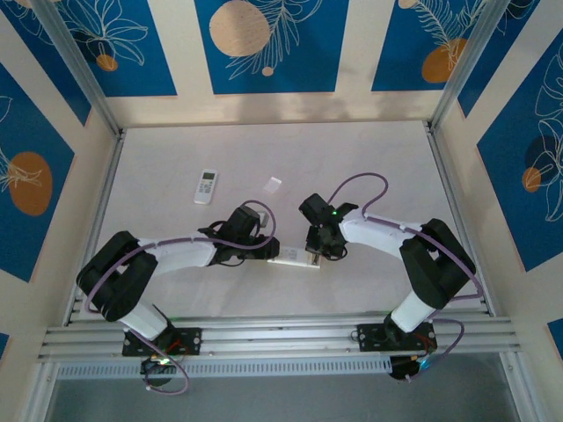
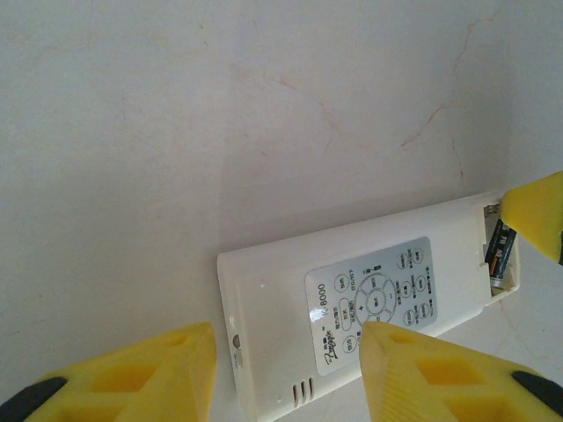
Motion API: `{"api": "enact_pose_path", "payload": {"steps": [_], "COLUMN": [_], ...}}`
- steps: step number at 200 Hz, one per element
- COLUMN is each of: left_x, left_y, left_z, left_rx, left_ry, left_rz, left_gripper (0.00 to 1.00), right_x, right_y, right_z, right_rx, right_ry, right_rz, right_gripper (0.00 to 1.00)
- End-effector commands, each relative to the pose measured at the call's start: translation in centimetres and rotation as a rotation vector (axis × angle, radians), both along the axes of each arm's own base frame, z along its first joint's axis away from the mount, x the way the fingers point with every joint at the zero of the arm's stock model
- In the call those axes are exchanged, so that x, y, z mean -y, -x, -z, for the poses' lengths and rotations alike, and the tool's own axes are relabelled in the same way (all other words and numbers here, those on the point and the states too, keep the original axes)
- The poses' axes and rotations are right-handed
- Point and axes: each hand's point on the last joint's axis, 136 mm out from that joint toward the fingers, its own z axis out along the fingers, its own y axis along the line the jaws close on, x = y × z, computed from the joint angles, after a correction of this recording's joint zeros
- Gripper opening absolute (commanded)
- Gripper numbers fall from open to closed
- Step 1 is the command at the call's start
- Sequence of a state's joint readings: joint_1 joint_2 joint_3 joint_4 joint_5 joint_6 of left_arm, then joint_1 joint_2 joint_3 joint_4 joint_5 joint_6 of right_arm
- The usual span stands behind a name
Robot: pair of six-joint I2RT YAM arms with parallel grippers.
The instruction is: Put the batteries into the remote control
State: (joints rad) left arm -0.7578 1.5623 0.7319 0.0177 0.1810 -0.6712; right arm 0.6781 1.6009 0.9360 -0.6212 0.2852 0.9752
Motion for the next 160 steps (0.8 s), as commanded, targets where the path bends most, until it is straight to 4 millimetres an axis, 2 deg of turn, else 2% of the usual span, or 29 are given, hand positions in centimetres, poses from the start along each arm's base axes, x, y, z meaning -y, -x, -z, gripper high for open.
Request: {"api": "enact_pose_path", "payload": {"steps": [1, 56, 107, 160], "left_x": [0.4, 0.4, 0.4, 0.4], "left_y": [0.1, 0.0, 0.0, -0.1], "left_z": [-0.4, -0.3, -0.3, -0.4], "left_rx": [0.023, 0.022, 0.023, 0.023], "left_ry": [-0.011, -0.009, -0.009, -0.007], "left_rz": [0.023, 0.022, 0.018, 0.014], "left_gripper": [0.47, 0.47, 0.48, 0.50], "right_x": [-0.1, -0.1, -1.1, -1.5], "right_y": [-0.3, -1.1, -1.3, 0.7], "right_z": [-1.1, -1.4, -1.2, -0.3], "right_rx": [0.016, 0.043, 0.064, 0.011], "right_ry": [-0.020, -0.022, -0.043, -0.023], "right_rz": [0.021, 0.009, -0.023, -0.040], "right_gripper": [0.12, 0.12, 0.11, 0.11]}}
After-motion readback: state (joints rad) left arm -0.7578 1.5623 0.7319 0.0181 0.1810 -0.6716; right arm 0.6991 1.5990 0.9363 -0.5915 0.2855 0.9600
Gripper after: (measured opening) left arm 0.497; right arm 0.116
